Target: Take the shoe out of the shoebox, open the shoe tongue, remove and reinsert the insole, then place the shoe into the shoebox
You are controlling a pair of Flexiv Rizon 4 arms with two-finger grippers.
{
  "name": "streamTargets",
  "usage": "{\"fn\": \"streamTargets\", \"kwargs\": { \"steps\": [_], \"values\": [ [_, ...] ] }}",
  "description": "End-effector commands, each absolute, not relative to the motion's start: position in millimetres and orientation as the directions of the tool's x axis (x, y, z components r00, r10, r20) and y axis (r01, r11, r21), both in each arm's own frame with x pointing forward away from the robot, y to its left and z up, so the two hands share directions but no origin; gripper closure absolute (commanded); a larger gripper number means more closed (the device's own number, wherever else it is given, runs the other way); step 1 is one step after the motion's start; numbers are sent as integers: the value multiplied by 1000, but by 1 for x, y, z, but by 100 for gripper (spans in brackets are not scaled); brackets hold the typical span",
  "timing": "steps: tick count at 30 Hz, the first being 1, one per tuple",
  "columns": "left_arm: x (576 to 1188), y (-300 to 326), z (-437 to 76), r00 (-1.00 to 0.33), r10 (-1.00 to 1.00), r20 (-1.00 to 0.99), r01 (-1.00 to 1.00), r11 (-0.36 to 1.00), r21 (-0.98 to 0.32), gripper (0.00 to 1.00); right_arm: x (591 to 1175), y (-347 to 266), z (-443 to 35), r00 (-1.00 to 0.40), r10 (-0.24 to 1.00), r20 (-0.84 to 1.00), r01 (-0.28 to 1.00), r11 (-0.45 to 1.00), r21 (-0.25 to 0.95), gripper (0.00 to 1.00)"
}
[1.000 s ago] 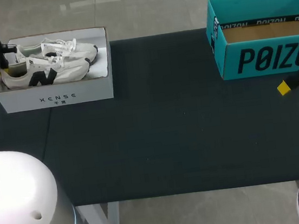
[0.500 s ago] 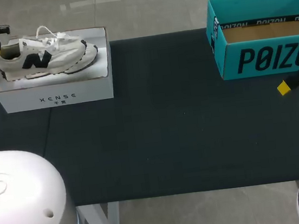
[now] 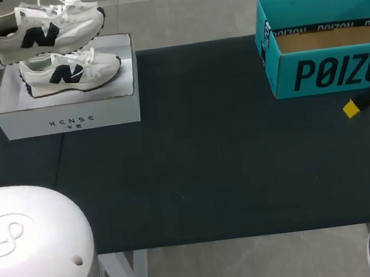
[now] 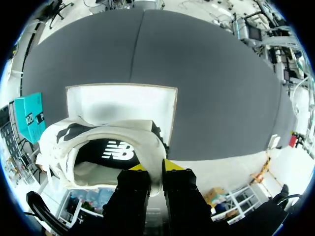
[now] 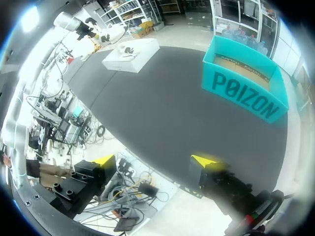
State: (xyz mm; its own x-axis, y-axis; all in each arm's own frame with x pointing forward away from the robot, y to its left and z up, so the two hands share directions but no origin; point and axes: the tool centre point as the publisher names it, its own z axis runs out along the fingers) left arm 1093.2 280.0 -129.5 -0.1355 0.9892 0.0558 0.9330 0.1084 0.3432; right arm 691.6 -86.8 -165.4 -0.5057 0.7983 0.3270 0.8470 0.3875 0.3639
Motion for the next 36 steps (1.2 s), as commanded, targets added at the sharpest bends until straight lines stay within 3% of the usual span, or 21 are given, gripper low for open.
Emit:
{"fn": "streamTargets", "kwargs": {
  "steps": [1,10,36],
  "values": [
    [1055,266,-68,-134,989,64,924,102,368,100,693,-86,-166,-505,799,327,848,387,362,0],
    [1027,247,-52,-122,991,58,910,88,406,100,693,-86,-166,-505,799,327,848,387,362,0],
    [908,63,-129,24,999,34,957,-32,288,100,693,-86,-166,-505,799,327,848,387,362,0]
  ]
}}
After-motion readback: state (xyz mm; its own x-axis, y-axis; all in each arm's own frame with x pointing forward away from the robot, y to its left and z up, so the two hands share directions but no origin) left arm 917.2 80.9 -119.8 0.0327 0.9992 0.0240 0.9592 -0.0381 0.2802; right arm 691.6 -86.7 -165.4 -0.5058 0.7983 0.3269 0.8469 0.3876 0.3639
